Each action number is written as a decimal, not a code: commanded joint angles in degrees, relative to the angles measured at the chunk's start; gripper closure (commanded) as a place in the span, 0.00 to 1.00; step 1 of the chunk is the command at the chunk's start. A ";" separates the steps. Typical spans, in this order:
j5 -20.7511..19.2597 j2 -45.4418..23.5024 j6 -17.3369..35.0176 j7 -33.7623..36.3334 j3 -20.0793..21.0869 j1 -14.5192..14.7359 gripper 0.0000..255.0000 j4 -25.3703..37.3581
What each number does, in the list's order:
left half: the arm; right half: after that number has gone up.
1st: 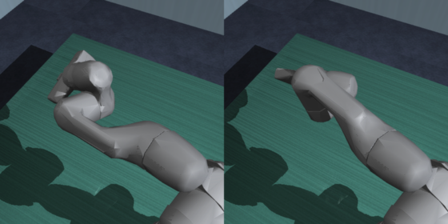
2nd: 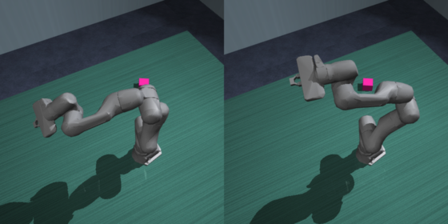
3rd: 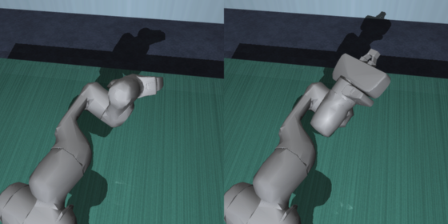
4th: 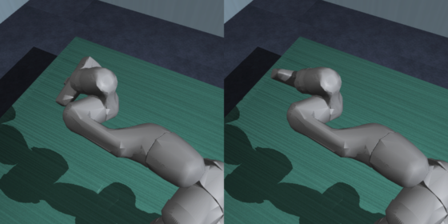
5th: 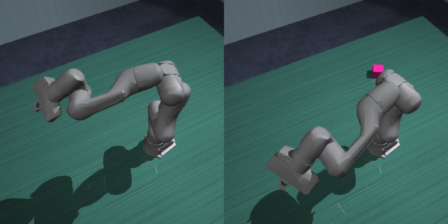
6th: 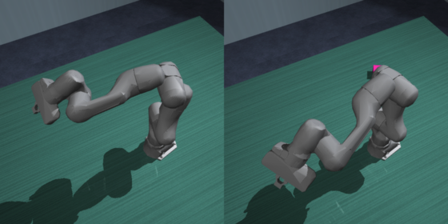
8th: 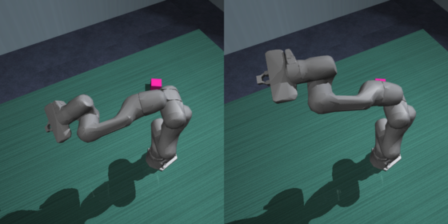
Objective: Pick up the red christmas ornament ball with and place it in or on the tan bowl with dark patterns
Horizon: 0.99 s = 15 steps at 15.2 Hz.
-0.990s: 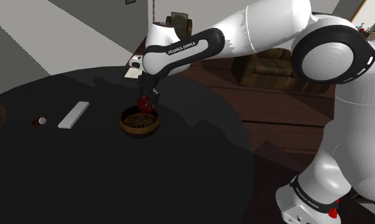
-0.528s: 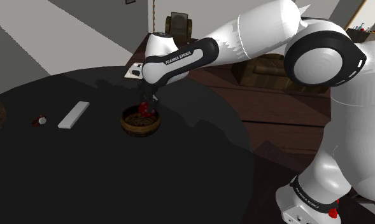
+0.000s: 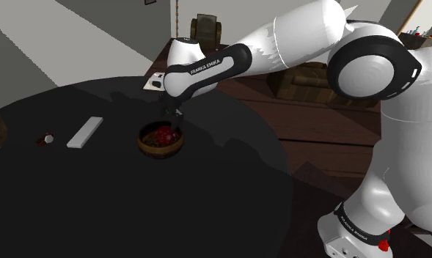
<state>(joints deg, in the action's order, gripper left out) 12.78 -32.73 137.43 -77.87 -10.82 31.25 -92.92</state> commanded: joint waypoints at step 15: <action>-1.31 5.32 -4.21 0.73 -0.93 0.57 0.00 -1.05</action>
<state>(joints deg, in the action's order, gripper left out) 11.48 -27.41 133.23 -77.14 -11.75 31.82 -93.97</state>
